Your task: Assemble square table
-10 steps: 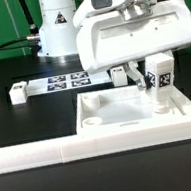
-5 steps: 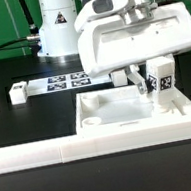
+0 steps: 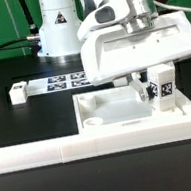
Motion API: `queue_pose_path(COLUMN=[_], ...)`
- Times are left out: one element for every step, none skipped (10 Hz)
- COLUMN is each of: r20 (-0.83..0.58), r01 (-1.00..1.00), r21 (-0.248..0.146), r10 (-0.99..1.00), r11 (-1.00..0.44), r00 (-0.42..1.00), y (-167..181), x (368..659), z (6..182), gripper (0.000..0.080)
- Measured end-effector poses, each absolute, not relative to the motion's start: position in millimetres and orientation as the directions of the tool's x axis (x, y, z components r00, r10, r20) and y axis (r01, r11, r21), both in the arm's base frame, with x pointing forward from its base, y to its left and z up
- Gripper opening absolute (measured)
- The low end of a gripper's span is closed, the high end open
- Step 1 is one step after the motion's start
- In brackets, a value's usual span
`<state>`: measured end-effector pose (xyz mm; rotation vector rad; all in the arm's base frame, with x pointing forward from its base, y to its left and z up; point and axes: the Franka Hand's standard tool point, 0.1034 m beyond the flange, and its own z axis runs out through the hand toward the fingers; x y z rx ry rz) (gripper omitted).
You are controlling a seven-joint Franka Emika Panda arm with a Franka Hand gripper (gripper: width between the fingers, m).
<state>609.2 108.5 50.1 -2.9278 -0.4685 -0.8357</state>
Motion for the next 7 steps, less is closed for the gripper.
queue_pose_path(r20=[0.539,0.536,0.535,0.535,0.534,0.534,0.534], r01=[0.302,0.303,0.303,0.303,0.303,0.303,0.303], r21=[0.030,0.028,0.028,0.028,0.028,0.028,0.028], r10=[0.270,0.270,0.270,0.270,0.270,0.270,0.270], r11=[-0.953,-0.953,-0.953,-0.953,-0.953,-0.953,-0.953], r00=[0.798,0.800,0.801,0.801,0.801,0.801,0.801], y=[107.9,108.1,108.0,108.0,108.0,108.0,107.9], x=[608.5,608.8,608.5,608.5,608.5,608.4,608.4], z=[49.9,50.0,49.5,49.5,49.4,49.4,49.9], gripper=[0.0290,0.0290,0.0290,0.0452,0.0576,0.0576,0.0634])
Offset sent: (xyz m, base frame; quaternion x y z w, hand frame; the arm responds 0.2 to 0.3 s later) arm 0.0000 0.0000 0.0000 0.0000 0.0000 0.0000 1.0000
